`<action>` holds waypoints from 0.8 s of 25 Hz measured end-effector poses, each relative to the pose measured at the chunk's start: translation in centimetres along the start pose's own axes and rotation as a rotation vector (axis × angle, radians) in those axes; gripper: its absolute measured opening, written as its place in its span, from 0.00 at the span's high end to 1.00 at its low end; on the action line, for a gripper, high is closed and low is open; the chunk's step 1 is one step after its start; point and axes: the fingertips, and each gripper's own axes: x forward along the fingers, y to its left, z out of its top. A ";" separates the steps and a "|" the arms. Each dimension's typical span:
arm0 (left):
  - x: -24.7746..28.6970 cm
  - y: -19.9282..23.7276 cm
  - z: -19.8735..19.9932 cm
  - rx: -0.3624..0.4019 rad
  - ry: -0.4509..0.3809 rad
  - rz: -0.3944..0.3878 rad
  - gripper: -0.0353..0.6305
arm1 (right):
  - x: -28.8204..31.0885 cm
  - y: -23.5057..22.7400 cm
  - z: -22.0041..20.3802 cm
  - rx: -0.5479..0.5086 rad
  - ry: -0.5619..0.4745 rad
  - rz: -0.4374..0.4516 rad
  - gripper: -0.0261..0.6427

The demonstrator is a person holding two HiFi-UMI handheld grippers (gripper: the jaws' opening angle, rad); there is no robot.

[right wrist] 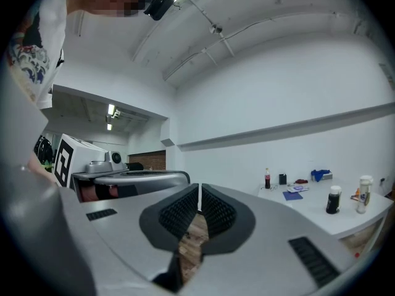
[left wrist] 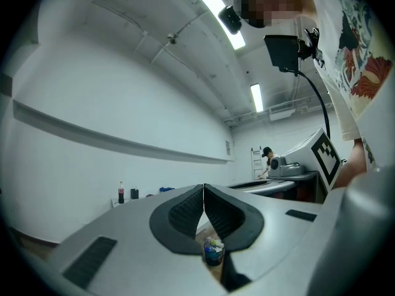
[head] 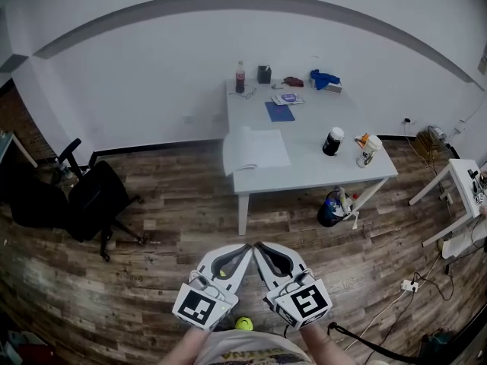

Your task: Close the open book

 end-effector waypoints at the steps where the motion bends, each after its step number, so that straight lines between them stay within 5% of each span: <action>1: 0.4 0.5 -0.2 0.001 0.000 -0.002 0.93 | 0.5 -0.5 -0.1 0.000 0.000 -0.005 0.93; 20: 11.9 16.9 -1.7 -0.012 -0.003 -0.097 0.93 | 16.8 -11.8 0.8 0.002 0.041 -0.136 0.93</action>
